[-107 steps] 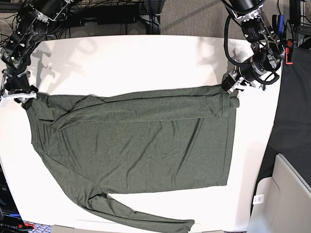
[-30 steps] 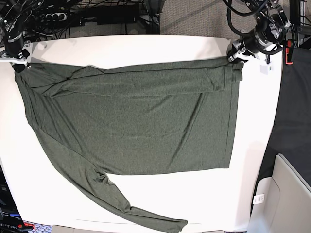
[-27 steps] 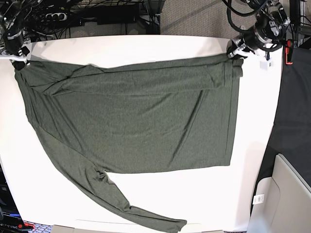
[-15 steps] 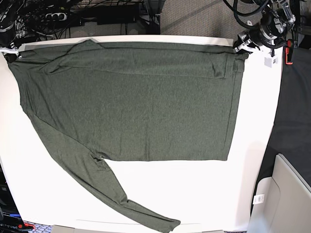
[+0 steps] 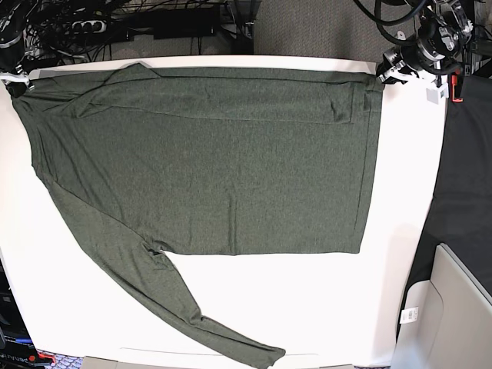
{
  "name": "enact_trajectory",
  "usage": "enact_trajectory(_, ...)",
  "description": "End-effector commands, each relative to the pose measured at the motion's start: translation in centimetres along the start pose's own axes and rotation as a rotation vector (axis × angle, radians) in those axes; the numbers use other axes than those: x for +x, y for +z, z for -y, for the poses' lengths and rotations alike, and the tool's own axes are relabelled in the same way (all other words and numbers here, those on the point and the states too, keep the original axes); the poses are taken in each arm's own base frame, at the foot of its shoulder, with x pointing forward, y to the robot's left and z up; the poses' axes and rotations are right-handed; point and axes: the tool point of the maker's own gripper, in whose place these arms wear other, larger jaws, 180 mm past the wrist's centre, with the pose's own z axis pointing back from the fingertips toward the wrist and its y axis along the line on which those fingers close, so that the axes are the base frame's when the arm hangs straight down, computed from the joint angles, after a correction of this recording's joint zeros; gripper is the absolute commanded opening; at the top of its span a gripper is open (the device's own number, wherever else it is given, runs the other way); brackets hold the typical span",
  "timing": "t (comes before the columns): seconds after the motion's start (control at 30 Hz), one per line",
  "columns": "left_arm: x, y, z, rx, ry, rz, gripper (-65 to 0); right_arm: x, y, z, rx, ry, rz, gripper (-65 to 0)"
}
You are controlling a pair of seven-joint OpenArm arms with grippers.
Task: Fold the T-shirt properly
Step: 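Drag the shirt toward the robot with both grippers and release, then move both grippers along the shirt's side edges toward the hem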
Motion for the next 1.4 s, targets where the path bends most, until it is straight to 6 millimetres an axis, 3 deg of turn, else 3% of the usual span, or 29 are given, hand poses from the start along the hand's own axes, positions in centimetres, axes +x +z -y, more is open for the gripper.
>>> enact_trajectory(0.0, 0.6, 0.5, 0.2, -0.007, -0.011, 0.017, -65.0, 1.6, 0.4, -0.1, 0.004, 0.023, 0.047, -64.3)
enact_trajectory(0.1, 1.0, 1.0, -0.6, 0.010, 0.007, 0.037, -64.8, 1.8, 0.7, 0.8, -0.026, -0.003, 0.059, -61.5)
enact_trajectory(0.3, 2.0, 2.0, -1.9, 0.040, 0.036, 0.080, -58.2, 1.9, 1.3, 2.7, -0.099, -0.061, 0.065, -43.6)
enact_trajectory(0.5, 2.6, 2.4, -1.6, 0.038, 0.026, 0.105, -53.8, 2.1, 1.7, 3.3, -0.114, -0.065, 0.073, -42.7)
enact_trajectory(0.6, 3.1, 2.3, -1.3, 0.032, 0.023, 0.120, -53.3, 3.9, 2.6, 2.9, -0.111, -0.048, 0.128, -42.7)
enact_trajectory(0.77, 6.8, 2.2, 1.3, -0.033, 0.004, 0.209, -53.0, 7.6, 3.3, -0.2, -0.048, -0.012, 0.243, -42.8)
enact_trajectory(0.87, 9.8, 2.3, 3.8, -0.090, -0.016, 0.277, -49.6, 9.8, 2.8, -1.8, -0.006, -0.009, 0.293, -42.8)
enact_trajectory(0.97, 12.7, 2.4, 6.5, -0.156, -0.029, 0.337, -43.8, 11.4, 1.6, -4.9, 0.070, 0.033, 0.312, -42.8)
enact_trajectory(1.13, 16.2, 0.5, 10.7, -0.219, -0.061, 0.345, -39.5, 14.2, 0.0, -9.5, 0.120, 0.141, 0.363, -42.8)
enact_trajectory(1.37, 19.9, -1.9, 14.2, -0.303, -0.014, 0.333, -39.5, 15.0, -4.2, -14.5, 0.155, 0.212, 0.337, -42.8)
